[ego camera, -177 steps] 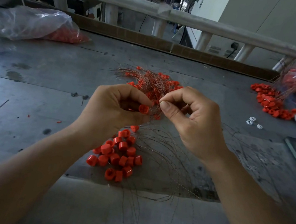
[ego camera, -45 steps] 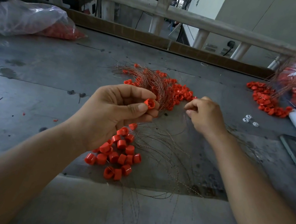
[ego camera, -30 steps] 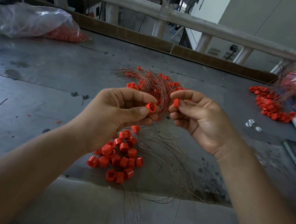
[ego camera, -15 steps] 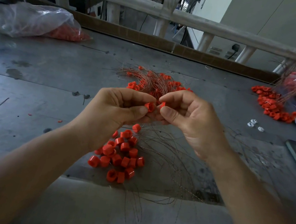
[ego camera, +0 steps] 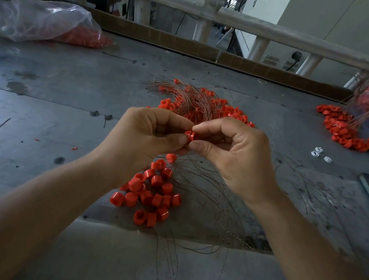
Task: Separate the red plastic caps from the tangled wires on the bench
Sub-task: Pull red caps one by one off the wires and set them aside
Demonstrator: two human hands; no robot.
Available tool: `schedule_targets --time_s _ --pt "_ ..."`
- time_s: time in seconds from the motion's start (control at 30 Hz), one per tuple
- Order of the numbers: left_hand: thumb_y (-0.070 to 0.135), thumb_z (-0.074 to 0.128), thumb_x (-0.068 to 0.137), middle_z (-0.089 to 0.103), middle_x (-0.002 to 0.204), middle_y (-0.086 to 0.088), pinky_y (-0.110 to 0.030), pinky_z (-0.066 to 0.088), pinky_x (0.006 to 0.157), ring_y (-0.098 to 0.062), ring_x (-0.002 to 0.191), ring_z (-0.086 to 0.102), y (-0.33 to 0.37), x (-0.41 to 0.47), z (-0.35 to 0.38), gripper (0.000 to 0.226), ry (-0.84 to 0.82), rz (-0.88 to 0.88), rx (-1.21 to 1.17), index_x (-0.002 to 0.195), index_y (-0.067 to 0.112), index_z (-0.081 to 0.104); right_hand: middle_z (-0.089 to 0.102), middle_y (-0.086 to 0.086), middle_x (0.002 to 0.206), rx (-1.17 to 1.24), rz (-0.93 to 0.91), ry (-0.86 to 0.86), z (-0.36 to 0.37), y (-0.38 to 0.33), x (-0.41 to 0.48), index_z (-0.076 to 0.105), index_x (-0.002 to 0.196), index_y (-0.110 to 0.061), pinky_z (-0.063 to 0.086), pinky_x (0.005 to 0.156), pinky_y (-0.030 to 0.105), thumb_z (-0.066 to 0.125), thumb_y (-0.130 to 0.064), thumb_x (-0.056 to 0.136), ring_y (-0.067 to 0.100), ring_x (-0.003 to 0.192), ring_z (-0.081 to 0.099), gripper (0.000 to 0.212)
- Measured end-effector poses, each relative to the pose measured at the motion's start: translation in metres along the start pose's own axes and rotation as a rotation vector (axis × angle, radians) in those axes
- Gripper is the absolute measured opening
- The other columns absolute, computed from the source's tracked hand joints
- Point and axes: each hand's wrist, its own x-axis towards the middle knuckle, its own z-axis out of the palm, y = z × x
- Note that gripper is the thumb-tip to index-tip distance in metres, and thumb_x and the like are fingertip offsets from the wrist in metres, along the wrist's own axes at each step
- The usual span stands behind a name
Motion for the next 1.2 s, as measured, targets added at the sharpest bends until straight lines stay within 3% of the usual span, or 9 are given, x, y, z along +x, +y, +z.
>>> schedule_targets --time_s 0.1,0.23,0.6,0.87,0.97,1.2 --pt "0.013 0.062 0.059 0.072 0.071 0.003 -0.013 0.052 0.061 -0.01 0.065 0.069 -0.0003 0.0004 -0.0003 0.022 0.002 0.002 0.024 0.08 0.017 0.066 0.066 -0.007 0.082 -0.039 -0.011 0.01 0.0004 0.0007 0.0003 0.064 0.083 -0.025 0.055 0.071 0.022 0.074 -0.005 0.069 0.009 0.077 0.066 0.026" --pt "0.015 0.062 0.059 0.072 0.071 0.003 -0.013 0.052 0.06 -0.01 0.064 0.069 0.0001 0.0003 -0.0005 0.022 -0.008 0.001 0.039 0.08 0.019 0.066 0.066 -0.003 0.081 -0.066 -0.023 0.025 0.0 0.0012 -0.0007 0.069 0.086 -0.01 0.055 0.07 0.023 0.075 -0.004 0.067 0.01 0.077 0.066 0.021" --pt "0.011 0.061 0.063 0.071 0.07 -0.009 -0.018 0.053 0.057 -0.016 0.065 0.07 0.0 -0.002 -0.0006 0.017 -0.07 -0.105 -0.153 0.075 0.015 0.073 0.065 -0.01 0.078 0.011 -0.036 0.052 0.0009 0.0018 -0.0031 0.066 0.089 -0.016 0.053 0.065 0.017 0.072 -0.015 0.067 0.004 0.071 0.066 0.022" --pt "0.012 0.062 0.061 0.072 0.071 -0.009 -0.019 0.054 0.059 -0.017 0.066 0.07 -0.0004 -0.001 -0.002 0.019 -0.065 -0.113 -0.152 0.075 0.016 0.075 0.063 -0.013 0.079 -0.049 -0.091 0.04 -0.0008 0.0038 -0.0027 0.065 0.091 -0.016 0.053 0.067 0.015 0.074 -0.014 0.068 0.004 0.076 0.066 0.025" --pt "0.013 0.063 0.061 0.072 0.071 -0.008 -0.018 0.054 0.059 -0.017 0.067 0.07 -0.0003 -0.0012 -0.0013 0.02 -0.067 -0.114 -0.158 0.076 0.016 0.075 0.063 -0.014 0.08 -0.068 -0.117 0.02 -0.0048 0.0015 -0.0014 0.065 0.094 -0.015 0.054 0.068 0.017 0.071 -0.023 0.067 0.004 0.077 0.066 0.028" --pt "0.011 0.062 0.06 0.071 0.069 -0.009 -0.02 0.055 0.058 -0.017 0.064 0.069 0.0008 -0.0036 0.0012 0.018 -0.068 -0.125 -0.185 0.073 0.012 0.075 0.062 -0.009 0.075 -0.087 -0.194 0.073 -0.0015 0.0045 -0.0018 0.064 0.088 -0.015 0.056 0.061 0.025 0.073 -0.018 0.067 0.01 0.071 0.066 0.023"
